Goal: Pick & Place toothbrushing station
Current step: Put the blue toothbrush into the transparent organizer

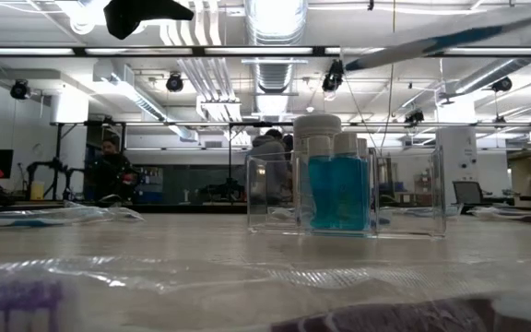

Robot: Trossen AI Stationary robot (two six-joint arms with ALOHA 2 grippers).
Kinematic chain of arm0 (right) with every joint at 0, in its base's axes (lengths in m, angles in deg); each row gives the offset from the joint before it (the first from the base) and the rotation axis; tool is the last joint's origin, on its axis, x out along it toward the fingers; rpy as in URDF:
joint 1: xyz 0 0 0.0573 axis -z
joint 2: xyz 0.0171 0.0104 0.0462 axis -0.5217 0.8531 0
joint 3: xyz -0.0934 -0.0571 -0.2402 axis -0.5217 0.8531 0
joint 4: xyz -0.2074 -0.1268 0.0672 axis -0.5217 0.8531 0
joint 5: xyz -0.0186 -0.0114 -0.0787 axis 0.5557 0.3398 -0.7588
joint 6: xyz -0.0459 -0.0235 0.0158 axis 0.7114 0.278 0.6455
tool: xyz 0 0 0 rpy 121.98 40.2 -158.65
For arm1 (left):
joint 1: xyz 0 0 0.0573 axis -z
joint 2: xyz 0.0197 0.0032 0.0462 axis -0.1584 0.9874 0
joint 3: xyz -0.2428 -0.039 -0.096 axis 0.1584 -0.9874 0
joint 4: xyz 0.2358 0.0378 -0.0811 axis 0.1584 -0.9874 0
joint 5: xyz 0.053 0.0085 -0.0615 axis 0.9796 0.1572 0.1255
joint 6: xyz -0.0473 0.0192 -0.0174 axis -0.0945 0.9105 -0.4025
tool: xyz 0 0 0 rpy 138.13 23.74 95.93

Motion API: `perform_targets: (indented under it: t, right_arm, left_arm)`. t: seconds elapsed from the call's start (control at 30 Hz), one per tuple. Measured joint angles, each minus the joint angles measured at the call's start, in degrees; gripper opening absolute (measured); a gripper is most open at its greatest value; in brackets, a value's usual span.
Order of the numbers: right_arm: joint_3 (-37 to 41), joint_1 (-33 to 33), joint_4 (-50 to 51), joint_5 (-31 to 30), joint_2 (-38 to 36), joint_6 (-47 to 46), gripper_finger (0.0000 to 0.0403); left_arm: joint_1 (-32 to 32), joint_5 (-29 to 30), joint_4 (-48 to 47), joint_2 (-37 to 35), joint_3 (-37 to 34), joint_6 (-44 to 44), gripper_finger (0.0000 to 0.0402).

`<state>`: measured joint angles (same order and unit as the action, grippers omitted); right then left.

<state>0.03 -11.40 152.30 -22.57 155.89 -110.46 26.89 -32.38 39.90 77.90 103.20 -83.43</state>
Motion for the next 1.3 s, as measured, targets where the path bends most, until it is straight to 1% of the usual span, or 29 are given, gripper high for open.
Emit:
perform_targets:
  t: [0.1,0.13,0.23,0.3,0.53,0.77,1.0,1.13,1.3]
  right_arm:
    - [-5.82,0.00,7.38,0.36,2.26,-1.27,0.0013]
    - [-7.01,0.01,8.10,0.87,2.89,-1.35,0.0013]
    - [-7.99,0.39,7.36,4.28,3.12,2.26,0.0013]
    - [-8.20,1.05,7.80,4.73,3.38,0.93,0.0013]
    - [-6.35,2.83,7.61,6.65,3.42,-2.96,0.0013]
    - [-4.39,5.02,7.59,10.76,3.47,-3.09,0.0013]
    - [-1.93,7.21,7.60,11.26,3.49,-1.55,0.0013]
    - [-0.79,9.08,7.57,13.61,3.49,-0.24,0.0013]
    - [0.96,10.79,7.31,13.91,3.51,2.18,0.0013]
  left_arm:
    - [-0.01,-0.01,0.00,0.00,0.00,-0.01,0.0230]
    - [0.00,0.00,-0.02,0.00,0.00,-0.01,0.0230]
    - [0.00,0.01,-0.05,0.00,0.00,-0.01,0.0230]
    - [-0.02,0.00,-0.11,0.00,0.00,-0.01,0.0230]
    - [-0.02,-0.02,-0.67,0.00,0.00,0.00,0.0230]
    - [-0.02,0.01,-0.79,0.00,0.00,-0.01,0.0230]
    - [-0.02,-0.02,-0.82,0.00,0.00,-0.01,0.0230]
    - [-0.02,0.00,-0.82,0.00,0.00,0.00,0.0230]
    - [-0.02,0.00,-0.83,0.00,0.00,0.00,0.0230]
